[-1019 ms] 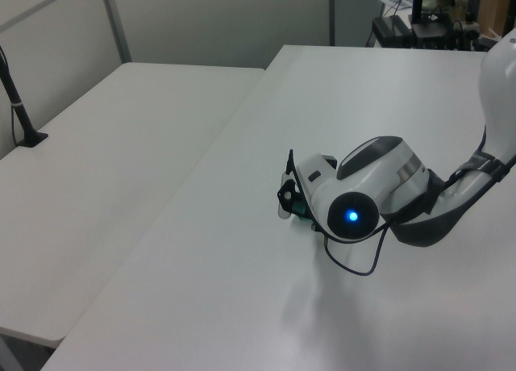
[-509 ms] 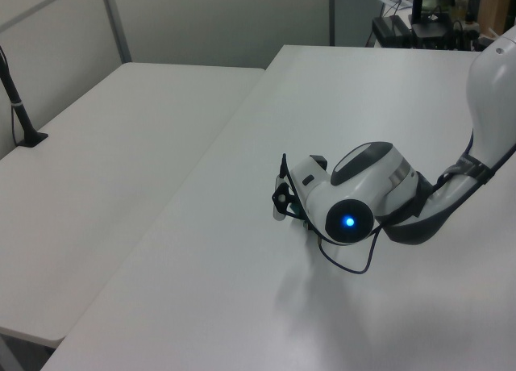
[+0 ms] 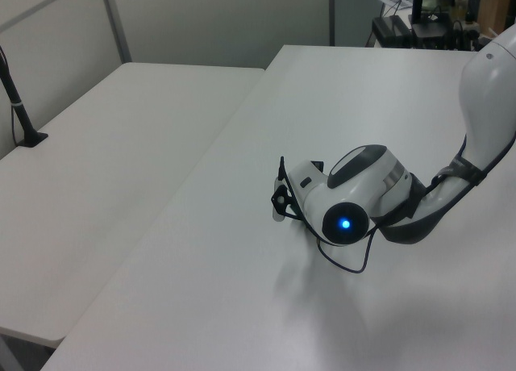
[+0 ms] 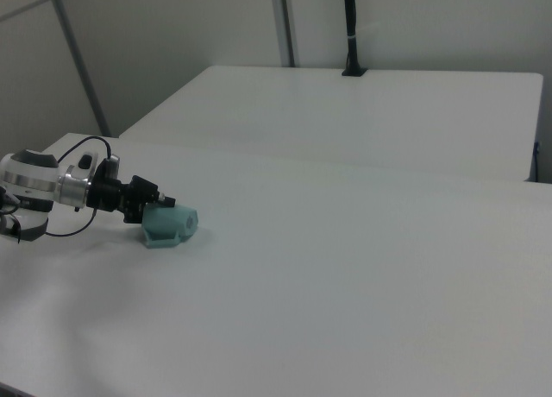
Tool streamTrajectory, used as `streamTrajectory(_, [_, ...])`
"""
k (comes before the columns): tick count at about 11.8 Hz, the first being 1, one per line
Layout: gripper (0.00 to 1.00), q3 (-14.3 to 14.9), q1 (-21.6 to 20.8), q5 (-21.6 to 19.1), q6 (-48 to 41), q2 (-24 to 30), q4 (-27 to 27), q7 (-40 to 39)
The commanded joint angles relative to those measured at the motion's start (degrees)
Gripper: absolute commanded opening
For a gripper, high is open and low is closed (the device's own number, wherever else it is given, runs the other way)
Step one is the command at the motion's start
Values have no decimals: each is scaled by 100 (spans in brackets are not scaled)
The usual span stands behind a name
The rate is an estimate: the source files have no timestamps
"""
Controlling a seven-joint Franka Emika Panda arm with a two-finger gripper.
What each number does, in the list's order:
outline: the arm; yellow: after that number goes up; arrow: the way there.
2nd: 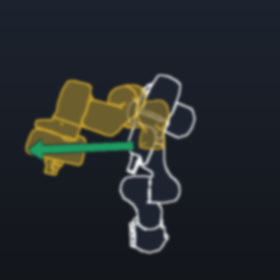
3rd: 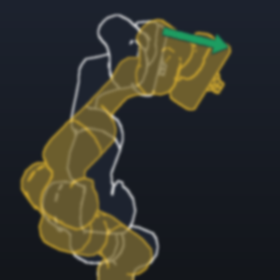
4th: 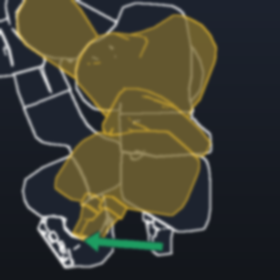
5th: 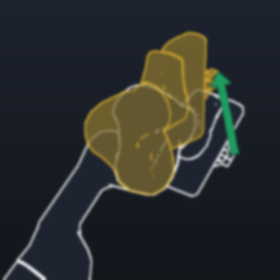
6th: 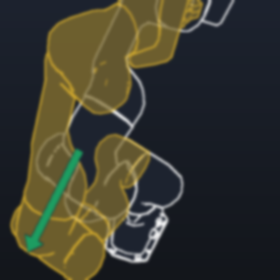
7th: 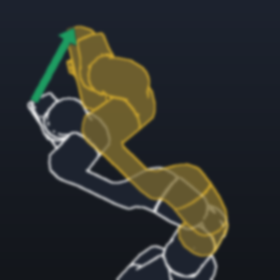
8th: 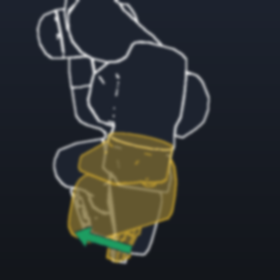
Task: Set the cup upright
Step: 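Lower the open gripper onto the teal cup's body, then close the gripper on the cup and lift it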
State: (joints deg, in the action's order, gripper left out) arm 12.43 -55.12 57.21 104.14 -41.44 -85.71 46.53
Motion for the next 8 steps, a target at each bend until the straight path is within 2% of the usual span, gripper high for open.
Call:
streamTrajectory(1, [0, -4, -34, 150, 45, 101, -217, 75])
streamTrajectory(4, [0, -13, -26, 212, 19, 145, -358, 4])
streamTrajectory(6, [0, -21, 44, 89, 28, 399, -358, 206])
streamTrajectory(7, [0, -39, 158, -59, 54, 670, -410, 259])
streamTrajectory(8, [0, -74, 272, -409, 106, 925, -489, 251])
